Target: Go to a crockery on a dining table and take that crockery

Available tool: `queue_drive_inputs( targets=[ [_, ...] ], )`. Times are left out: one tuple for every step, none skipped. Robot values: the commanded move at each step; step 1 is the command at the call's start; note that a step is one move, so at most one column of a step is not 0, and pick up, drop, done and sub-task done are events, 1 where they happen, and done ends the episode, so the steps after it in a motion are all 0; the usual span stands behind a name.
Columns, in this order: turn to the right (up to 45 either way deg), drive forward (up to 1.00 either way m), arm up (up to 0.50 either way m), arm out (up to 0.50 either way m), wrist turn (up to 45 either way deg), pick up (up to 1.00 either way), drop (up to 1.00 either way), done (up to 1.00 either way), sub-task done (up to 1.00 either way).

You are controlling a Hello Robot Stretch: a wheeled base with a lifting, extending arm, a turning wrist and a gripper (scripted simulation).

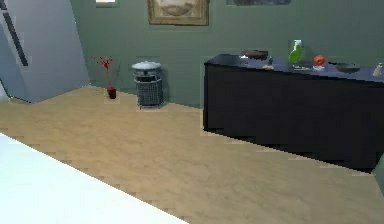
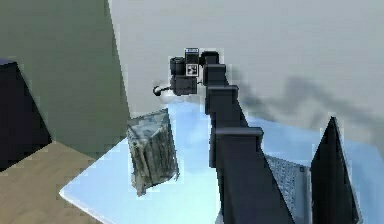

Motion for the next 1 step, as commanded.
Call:
queue_drive_inputs(
  targets=[
    [0.0,0.00,0.00,0.00,0.0,0.00,0.00,1.00,0.00]
  ],
)
